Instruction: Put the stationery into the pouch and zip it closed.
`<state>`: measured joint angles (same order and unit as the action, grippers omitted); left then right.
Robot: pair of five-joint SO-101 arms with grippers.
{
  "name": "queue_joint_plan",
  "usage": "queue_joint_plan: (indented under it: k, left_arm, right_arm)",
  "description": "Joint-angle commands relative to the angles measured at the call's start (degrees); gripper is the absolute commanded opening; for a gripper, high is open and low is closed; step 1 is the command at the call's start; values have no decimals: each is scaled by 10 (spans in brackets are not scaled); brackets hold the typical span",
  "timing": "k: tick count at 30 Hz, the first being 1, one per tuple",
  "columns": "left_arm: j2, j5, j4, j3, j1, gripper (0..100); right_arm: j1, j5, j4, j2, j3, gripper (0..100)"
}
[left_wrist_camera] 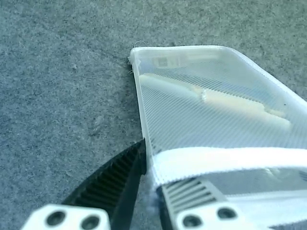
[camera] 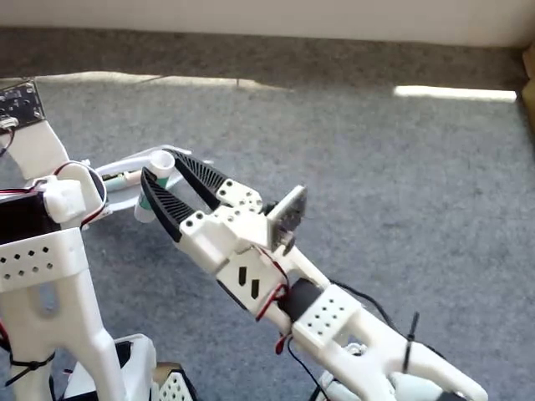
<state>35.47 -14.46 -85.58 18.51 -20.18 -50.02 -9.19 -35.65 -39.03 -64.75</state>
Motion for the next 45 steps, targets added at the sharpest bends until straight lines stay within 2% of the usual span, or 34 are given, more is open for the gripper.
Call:
queue_joint_plan:
  k: [1,10,19,26,31,35,39,45]
  left_arm:
    - [7,6,2,1,11,6]
    - [7,6,2,3,11,6]
    - [7,7,2,3,11,6]
    - [7,7,2,3,11,6]
    - [7,7,2,4,11,6]
    - [7,7,2,4,11,6]
    - [7,7,1,4,11,6]
    - [7,7,-1,4,11,6]
  right_arm:
    - [17,-1,-119,51,33,9]
    - [65,-1,-232,108,37,9]
    - [67,-1,-230,10,34,9]
    - [51,-4,-150,9,56,9]
    - [14,-2,-133,10,64,9]
    - [15,-2,-133,10,65,9]
    - [13,-1,-134,29,73,9]
    - [15,-1,-136,138,145,9]
